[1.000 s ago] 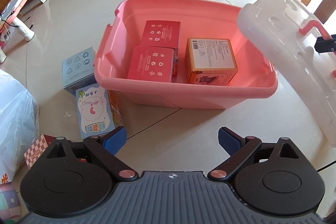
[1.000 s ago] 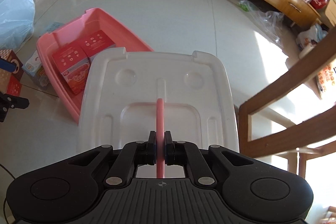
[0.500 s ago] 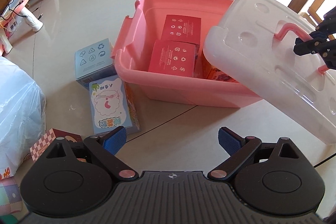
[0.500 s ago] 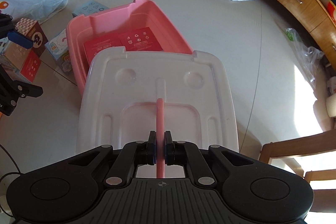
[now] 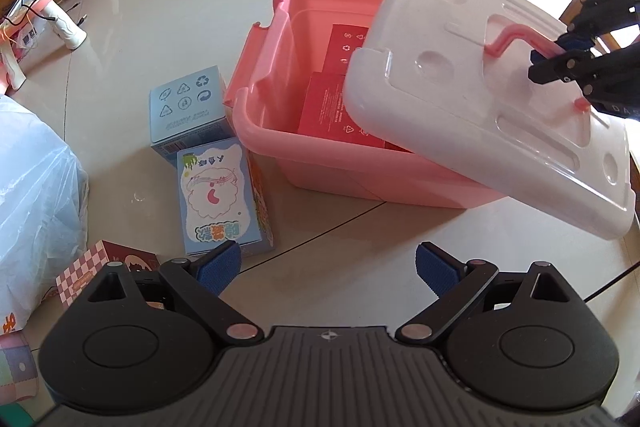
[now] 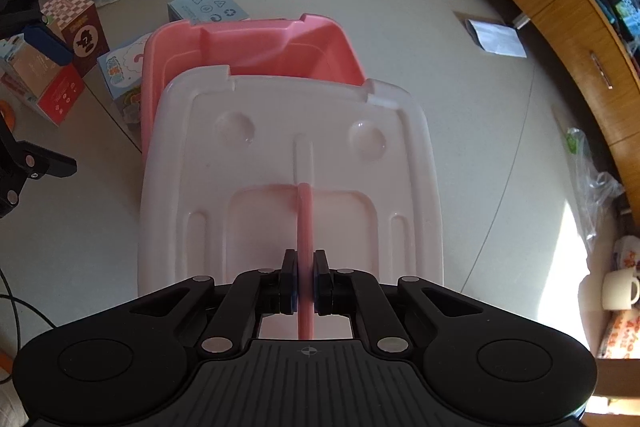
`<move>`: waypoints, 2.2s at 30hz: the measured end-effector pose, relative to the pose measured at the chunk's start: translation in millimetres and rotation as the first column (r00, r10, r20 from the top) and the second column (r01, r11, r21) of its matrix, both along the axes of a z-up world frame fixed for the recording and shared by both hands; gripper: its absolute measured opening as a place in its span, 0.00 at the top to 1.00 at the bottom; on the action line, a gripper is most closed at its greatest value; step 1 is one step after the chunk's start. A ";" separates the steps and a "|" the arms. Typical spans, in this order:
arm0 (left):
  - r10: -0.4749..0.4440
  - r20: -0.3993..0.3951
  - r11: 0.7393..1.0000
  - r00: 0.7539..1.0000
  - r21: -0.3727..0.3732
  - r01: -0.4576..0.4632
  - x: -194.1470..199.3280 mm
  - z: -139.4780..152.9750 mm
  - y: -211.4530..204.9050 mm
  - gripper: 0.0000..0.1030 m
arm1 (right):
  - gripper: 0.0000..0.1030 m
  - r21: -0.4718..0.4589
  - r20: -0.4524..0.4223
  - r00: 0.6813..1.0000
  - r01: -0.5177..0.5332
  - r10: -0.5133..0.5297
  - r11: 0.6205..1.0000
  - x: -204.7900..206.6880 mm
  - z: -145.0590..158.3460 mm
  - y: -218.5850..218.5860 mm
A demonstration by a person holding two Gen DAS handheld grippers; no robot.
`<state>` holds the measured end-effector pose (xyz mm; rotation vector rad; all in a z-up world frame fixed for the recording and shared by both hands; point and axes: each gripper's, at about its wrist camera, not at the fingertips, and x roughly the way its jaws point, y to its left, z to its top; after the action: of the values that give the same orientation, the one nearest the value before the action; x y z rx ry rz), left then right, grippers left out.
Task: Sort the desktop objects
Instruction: 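Lift the white lid by its handle with the right gripper over the bin, then lower the lid onto the pink bin rim with the right gripper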
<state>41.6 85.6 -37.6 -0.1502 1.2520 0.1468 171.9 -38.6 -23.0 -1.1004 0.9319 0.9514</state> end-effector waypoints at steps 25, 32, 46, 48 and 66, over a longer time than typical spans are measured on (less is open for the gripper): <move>0.043 -0.010 0.999 0.999 -0.019 -0.043 -0.8 -2.4 21.4 0.06 | 0.94 -0.069 0.051 0.977 -0.205 0.209 0.976 -11.9 -17.1 68.7; 0.056 -0.013 0.998 0.998 -0.022 -0.056 -2.9 -1.9 29.4 0.06 | 0.93 -0.093 0.054 0.969 -0.236 0.242 0.967 -14.7 -25.5 88.3; 0.056 -0.013 0.998 0.998 -0.024 -0.057 -3.8 -3.4 37.5 0.06 | 0.93 -0.091 0.027 0.978 -0.205 0.208 0.975 -7.3 -30.7 95.4; 0.055 -0.013 0.998 0.998 -0.022 -0.056 -4.0 -2.9 36.8 0.06 | 0.93 -0.089 0.032 0.978 -0.201 0.205 0.976 -7.7 -29.7 95.0; 0.056 0.012 0.998 0.998 -0.005 -0.056 -11.6 16.0 29.5 0.06 | 0.75 0.147 -0.021 0.997 0.074 -0.071 0.986 -7.5 34.9 49.3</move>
<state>30.1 115.1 -21.6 -0.1902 1.2366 0.1906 164.3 10.7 11.9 -0.9288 0.8937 0.9551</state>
